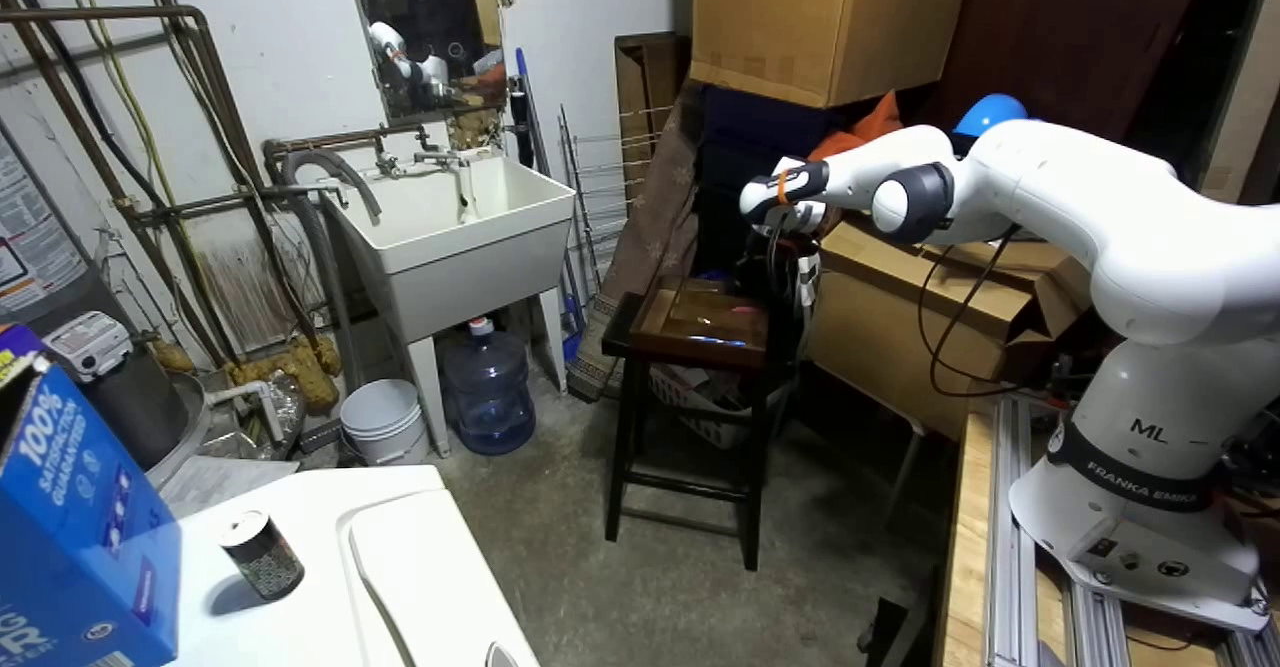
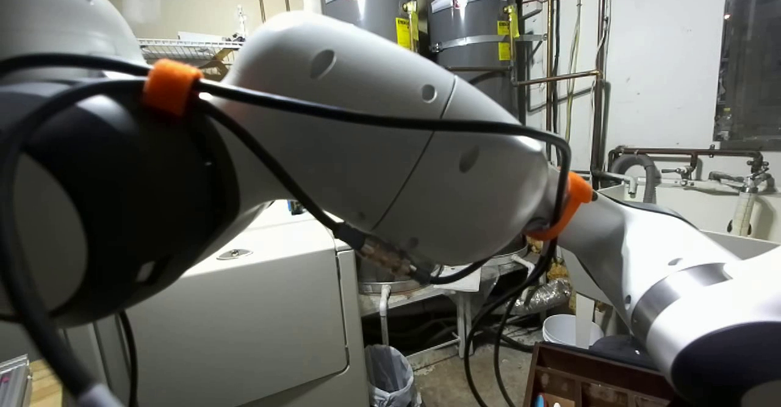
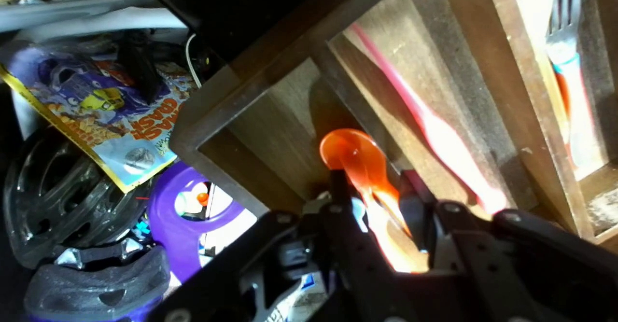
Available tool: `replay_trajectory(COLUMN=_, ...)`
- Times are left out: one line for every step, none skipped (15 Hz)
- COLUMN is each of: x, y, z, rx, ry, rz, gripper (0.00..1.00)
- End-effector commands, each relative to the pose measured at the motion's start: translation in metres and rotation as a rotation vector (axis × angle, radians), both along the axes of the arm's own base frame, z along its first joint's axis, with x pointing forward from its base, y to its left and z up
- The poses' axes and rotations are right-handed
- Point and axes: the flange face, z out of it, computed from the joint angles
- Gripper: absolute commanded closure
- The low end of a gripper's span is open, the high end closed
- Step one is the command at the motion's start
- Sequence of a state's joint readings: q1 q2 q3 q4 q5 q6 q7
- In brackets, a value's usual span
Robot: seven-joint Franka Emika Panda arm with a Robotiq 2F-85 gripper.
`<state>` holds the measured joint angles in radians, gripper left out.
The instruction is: Move the pink thing from the utensil organizer to the washing machine
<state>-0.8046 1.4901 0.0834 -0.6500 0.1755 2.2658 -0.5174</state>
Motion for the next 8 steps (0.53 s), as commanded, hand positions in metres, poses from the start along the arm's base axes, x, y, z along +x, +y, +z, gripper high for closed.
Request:
replay_trajectory(x=0.014, y=0.004, z=0.012, rx=-0.073, ry=-0.028, rz=0.07, gripper=0.68)
replay_trajectory(x=0.017, y=0.006, z=0.014, rx=-0.083, ry=-0.033, rz=0.09, gripper=0.71)
replay_trajectory(x=0.021, y=0.01, z=0.014, rx=-0.085, ry=-0.038, rz=0.115, gripper=0.72)
replay_trajectory(x=0.026, y=0.017, z=0.013, rx=-0.083, ry=-0.038, rz=0.157, gripper=0.73)
replay_trajectory(x=0.031, y=0.025, z=0.012, rx=-0.08, ry=-0.028, rz=0.208, gripper=0.74)
replay_trajectory(x=0.037, y=0.034, z=0.01, rx=-0.078, ry=-0.013, rz=0.27, gripper=0.73)
replay_trajectory(x=0.041, y=0.042, z=0.008, rx=-0.077, ry=-0.002, rz=0.325, gripper=0.71)
replay_trajectory(x=0.046, y=0.052, z=0.004, rx=-0.082, ry=0.014, rz=0.374, gripper=0.69)
